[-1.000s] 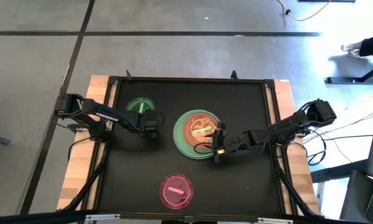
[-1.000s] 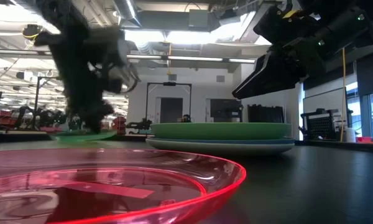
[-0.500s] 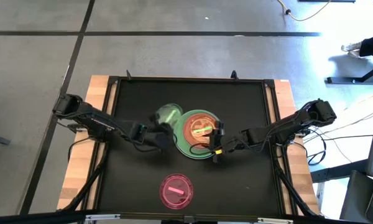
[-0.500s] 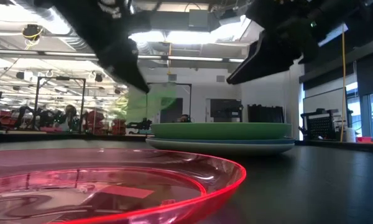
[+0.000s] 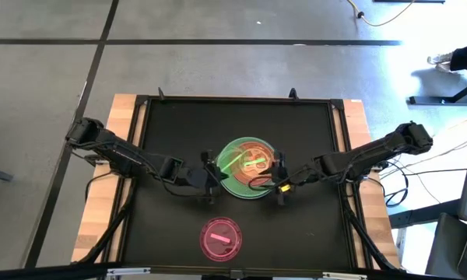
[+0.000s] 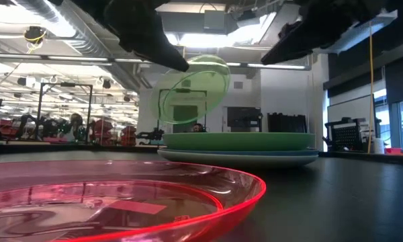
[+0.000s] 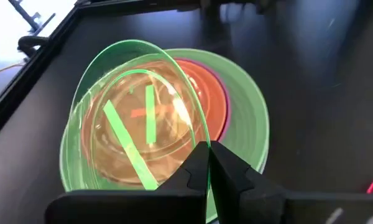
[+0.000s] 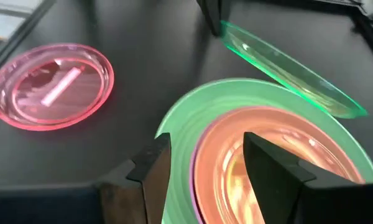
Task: Stack plastic plates
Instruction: Stack the small green plate on the small green plate
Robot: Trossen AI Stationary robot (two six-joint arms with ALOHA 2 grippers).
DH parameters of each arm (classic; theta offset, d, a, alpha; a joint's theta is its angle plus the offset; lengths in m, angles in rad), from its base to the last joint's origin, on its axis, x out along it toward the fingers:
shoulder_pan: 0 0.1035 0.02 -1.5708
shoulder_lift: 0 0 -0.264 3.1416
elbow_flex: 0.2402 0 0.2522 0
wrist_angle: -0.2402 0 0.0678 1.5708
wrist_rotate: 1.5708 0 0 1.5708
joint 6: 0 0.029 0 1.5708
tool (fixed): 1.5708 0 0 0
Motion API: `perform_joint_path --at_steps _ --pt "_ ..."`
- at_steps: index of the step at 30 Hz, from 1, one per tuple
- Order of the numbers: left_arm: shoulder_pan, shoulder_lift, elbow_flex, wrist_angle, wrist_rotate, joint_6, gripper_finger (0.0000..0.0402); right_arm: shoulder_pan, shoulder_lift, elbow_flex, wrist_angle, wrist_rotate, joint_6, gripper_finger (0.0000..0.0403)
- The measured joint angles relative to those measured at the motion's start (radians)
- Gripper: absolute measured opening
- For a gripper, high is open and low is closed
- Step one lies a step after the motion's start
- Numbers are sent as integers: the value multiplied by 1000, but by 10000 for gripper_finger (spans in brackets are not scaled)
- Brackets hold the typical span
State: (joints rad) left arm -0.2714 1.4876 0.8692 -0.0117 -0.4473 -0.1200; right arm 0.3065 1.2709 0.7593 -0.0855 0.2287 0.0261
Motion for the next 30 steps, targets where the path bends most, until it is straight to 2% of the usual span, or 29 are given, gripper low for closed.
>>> perform_joint_path --at_steps 7,11,14,24,30 --pt "-1 2 0 28 115 4 3 131 -115 0 -121 166 2 191" --pt "0 64 1 147 148 75 3 201 -151 0 -135 255 1 191" --pt "0 113 1 232 235 128 3 232 -161 0 -137 275 0 191" --pt "3 139 2 304 301 182 3 237 -154 -1 -144 321 -8 191" --pt "38 194 2 359 247 187 3 237 -154 -1 -137 321 -8 191"
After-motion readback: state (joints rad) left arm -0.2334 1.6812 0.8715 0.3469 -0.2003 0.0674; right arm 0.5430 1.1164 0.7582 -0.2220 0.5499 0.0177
